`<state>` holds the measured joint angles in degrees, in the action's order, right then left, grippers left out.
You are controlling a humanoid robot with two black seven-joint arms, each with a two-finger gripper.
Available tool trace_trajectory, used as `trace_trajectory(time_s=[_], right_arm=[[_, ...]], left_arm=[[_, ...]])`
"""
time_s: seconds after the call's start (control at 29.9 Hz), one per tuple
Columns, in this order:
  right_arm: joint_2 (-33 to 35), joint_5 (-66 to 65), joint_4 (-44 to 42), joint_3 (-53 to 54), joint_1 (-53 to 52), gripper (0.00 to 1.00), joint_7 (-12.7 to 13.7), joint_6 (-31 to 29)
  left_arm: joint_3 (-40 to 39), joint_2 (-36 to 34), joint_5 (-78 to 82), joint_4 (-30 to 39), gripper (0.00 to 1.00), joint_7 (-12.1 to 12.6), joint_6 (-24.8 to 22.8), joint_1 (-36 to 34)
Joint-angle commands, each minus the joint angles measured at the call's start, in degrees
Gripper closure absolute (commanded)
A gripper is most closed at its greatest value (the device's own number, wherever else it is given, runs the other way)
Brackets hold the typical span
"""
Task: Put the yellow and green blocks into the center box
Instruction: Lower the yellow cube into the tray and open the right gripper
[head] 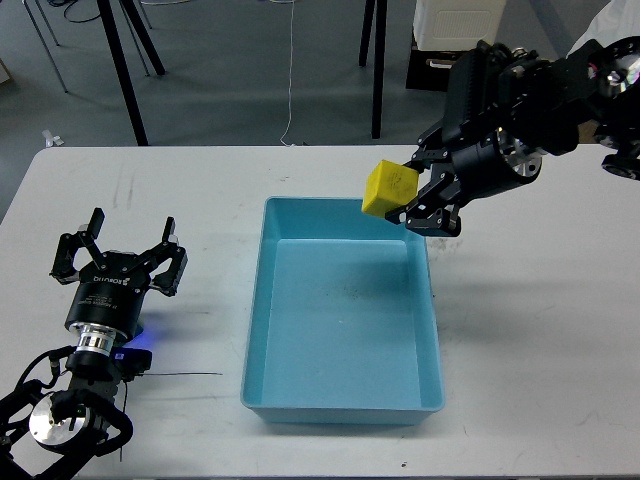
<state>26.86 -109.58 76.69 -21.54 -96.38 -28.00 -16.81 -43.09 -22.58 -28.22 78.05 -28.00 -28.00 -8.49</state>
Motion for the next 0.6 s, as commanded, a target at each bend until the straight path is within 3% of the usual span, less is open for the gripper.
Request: trace_trajectory(time_s=[0.0,0.33,0.44,0.5,0.57], right_arm=[[-6.89,-0.19,-3.91,-4.03,1.02,0.99,0.00,0.02],[-18.24,-0.54,-13.14,-5.27,9.01,0.97,0.00,-0.07],[-19.38,-0.46,-13.41,-5.27,9.54,0.91,0.00,0.02],[-19.38,-0.19,-14.02,-5.27,9.54,0.75,0.00,0.02],[-19.38,-0.02,-15.07,-5.27,9.63,0.48,0.00,0.02]], left_arm=[[-0.42,-0.01,0.01,0.08,0.00,0.00,0.00,-0.21],[-0.51,-0.01,0.01,0.08,0.00,0.00,0.00,-0.21],[-0.51,-0.01,0.01,0.08,0.00,0.00,0.00,-0.12],[-0.51,-0.01,0.01,0.08,0.00,0.00,0.00,-0.12],[-0.51,-0.01,0.01,0.08,0.00,0.00,0.00,-0.12]])
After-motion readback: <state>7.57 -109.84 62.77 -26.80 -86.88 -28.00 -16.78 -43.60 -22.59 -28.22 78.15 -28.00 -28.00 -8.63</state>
